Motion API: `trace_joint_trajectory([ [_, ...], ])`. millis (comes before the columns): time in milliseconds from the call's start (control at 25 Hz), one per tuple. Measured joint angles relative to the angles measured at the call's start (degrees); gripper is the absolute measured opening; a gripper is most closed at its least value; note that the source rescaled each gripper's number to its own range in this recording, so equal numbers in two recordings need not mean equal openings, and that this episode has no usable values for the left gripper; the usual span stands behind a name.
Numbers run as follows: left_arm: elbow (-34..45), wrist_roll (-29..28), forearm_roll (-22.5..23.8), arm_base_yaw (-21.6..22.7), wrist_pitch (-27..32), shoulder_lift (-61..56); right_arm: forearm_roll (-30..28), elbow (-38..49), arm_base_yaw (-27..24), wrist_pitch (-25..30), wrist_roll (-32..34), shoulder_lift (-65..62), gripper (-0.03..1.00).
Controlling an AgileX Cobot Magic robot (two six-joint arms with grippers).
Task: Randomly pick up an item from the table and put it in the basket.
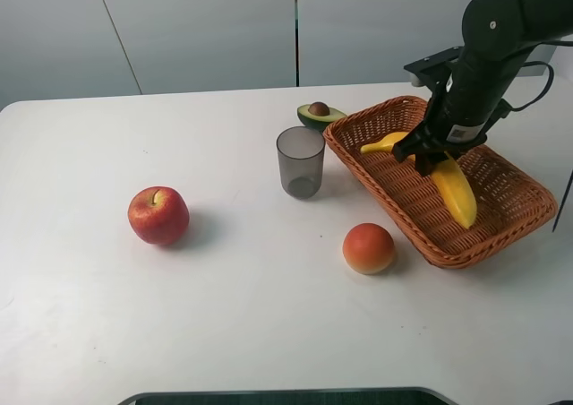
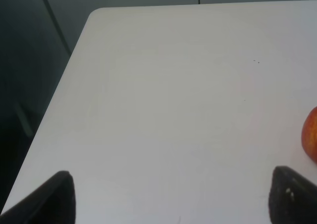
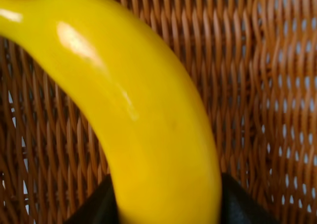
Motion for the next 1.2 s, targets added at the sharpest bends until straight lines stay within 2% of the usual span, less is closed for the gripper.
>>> trace_joint_trajectory([
  [120, 0.0, 0.0, 0.0, 0.0, 0.0, 0.0, 0.0, 0.0, 0.0, -0.7, 1.2, 0.0, 0.04],
  [160, 0.0, 0.0, 0.0, 0.0, 0.0, 0.0, 0.0, 0.0, 0.0, -0.7, 1.5, 0.0, 0.14],
  [240, 0.0, 0.0, 0.0, 0.0, 0.0, 0.0, 0.0, 0.0, 0.0, -0.8, 2.0, 0.0, 0.46],
  [320, 0.0, 0.0, 0.0, 0.0, 0.0, 0.0, 0.0, 0.0, 0.0, -0.9, 2.2, -0.2, 0.72],
  [400, 0.0, 0.0, 0.0, 0.0, 0.0, 0.0, 0.0, 0.0, 0.0, -0.9, 2.5, -1.3, 0.9],
  [440, 0.0, 0.0, 0.0, 0.0, 0.0, 0.0, 0.0, 0.0, 0.0, -0.9, 2.7, -1.9, 0.95],
  [520, 0.0, 0.0, 0.0, 0.0, 0.0, 0.0, 0.1, 0.0, 0.0, -0.9, 3.0, -3.9, 0.99],
  [840, 0.0, 0.0, 0.0, 0.0, 0.0, 0.0, 5.8, 3.9, -1.0, -1.2, 4.9, -14.4, 1.0],
  [1000, 0.0, 0.0, 0.0, 0.0, 0.0, 0.0, 9.2, 8.7, -5.9, -0.7, 5.1, -20.0, 1.0],
  [1200, 0.0, 0.0, 0.0, 0.0, 0.0, 0.0, 9.4, 16.4, -14.7, 2.0, 5.1, -29.3, 1.0],
])
